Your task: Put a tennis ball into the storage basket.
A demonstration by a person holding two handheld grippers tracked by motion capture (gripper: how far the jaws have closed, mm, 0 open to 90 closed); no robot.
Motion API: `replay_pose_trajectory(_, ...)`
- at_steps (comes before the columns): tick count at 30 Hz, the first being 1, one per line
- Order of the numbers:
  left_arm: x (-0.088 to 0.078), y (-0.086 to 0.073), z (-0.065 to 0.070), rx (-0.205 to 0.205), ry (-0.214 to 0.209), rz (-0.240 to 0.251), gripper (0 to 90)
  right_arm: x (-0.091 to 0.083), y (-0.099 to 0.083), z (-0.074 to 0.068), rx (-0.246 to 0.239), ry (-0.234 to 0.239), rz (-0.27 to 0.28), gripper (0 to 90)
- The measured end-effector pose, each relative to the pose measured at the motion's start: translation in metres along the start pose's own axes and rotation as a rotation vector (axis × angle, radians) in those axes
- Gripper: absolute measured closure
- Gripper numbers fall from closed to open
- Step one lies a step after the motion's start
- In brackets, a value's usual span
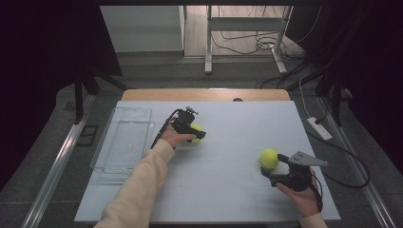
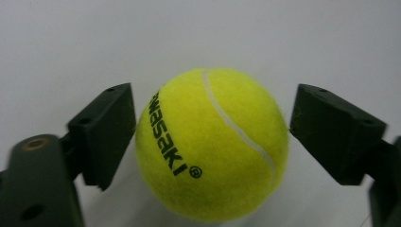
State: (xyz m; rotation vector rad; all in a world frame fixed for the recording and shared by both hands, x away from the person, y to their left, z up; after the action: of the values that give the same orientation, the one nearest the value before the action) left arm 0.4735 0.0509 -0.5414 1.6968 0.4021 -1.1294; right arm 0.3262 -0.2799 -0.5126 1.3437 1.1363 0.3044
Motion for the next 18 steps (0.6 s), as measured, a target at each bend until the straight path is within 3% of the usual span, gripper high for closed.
replay_pose_trajectory(4, -0.0005, -0.0005, -0.0007, 0.002, 0.016, 0.002, 27.2, 0.0002, 0.0000, -0.0001, -0.001, 0.000, 0.000, 11.2)
replay_pose_trajectory(18, -0.0076, 0.0006, -0.0027, 0.017, 0.033, 0.026, 28.6, -0.0008, 0.0005, 0.0004, -0.001, -0.002, 0.006, 11.3)
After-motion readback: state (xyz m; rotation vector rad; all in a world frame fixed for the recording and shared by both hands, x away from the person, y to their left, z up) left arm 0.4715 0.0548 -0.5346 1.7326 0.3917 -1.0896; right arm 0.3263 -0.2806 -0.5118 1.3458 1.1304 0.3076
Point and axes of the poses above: each handheld gripper's, and its own axes: x roughly forward along the jaws, y roughly out of its top, z roughly to its right, the point moved 5 cm from there along x, roughly forward along the jaws, and after that the axes turned 14 degrees about y, right-handed, at the moved point
